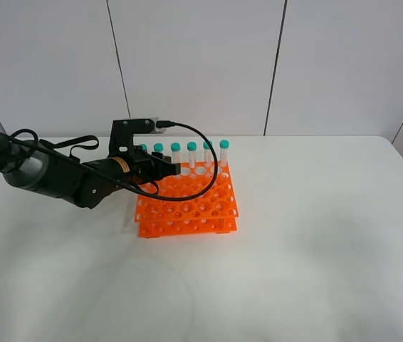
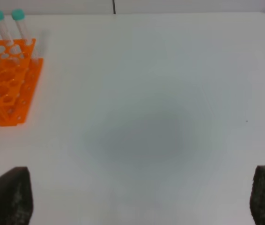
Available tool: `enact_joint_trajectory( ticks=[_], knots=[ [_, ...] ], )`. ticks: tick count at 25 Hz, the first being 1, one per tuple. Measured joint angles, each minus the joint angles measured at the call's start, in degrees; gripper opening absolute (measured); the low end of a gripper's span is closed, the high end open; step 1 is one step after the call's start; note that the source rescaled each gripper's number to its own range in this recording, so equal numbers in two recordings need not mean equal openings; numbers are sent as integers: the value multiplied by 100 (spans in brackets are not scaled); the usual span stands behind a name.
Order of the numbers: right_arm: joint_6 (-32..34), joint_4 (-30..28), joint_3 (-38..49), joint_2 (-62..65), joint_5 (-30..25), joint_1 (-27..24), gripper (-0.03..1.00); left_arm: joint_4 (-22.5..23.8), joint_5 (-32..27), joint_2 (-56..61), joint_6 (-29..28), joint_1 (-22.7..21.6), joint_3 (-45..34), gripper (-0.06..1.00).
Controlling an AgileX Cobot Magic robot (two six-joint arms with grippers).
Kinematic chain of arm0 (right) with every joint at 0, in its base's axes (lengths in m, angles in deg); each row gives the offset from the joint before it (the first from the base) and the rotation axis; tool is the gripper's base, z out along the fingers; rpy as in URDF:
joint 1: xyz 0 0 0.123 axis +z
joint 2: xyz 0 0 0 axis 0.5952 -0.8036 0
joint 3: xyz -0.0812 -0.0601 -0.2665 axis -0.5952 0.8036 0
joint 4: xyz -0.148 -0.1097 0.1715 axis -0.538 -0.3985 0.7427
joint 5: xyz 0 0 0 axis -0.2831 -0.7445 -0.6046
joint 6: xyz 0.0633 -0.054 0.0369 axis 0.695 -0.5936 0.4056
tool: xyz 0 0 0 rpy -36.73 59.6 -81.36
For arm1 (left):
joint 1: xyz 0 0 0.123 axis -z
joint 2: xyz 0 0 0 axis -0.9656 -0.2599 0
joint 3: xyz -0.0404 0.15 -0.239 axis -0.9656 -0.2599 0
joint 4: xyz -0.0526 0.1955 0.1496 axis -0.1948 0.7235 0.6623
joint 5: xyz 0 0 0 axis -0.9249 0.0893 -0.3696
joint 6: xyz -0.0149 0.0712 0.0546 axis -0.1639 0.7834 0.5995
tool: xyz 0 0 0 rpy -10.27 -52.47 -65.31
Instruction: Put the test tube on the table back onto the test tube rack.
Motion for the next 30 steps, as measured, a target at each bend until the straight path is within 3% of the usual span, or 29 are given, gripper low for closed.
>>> enact_joint_trajectory(
  ticks=[19, 30],
  knots=[
    [0, 0, 0, 0, 0, 0, 100, 5, -370, 299, -55, 0, -15, 19],
    [0, 0, 0, 0, 0, 0, 100, 400, -958, 1176, -50, -31, -18, 19]
  ],
)
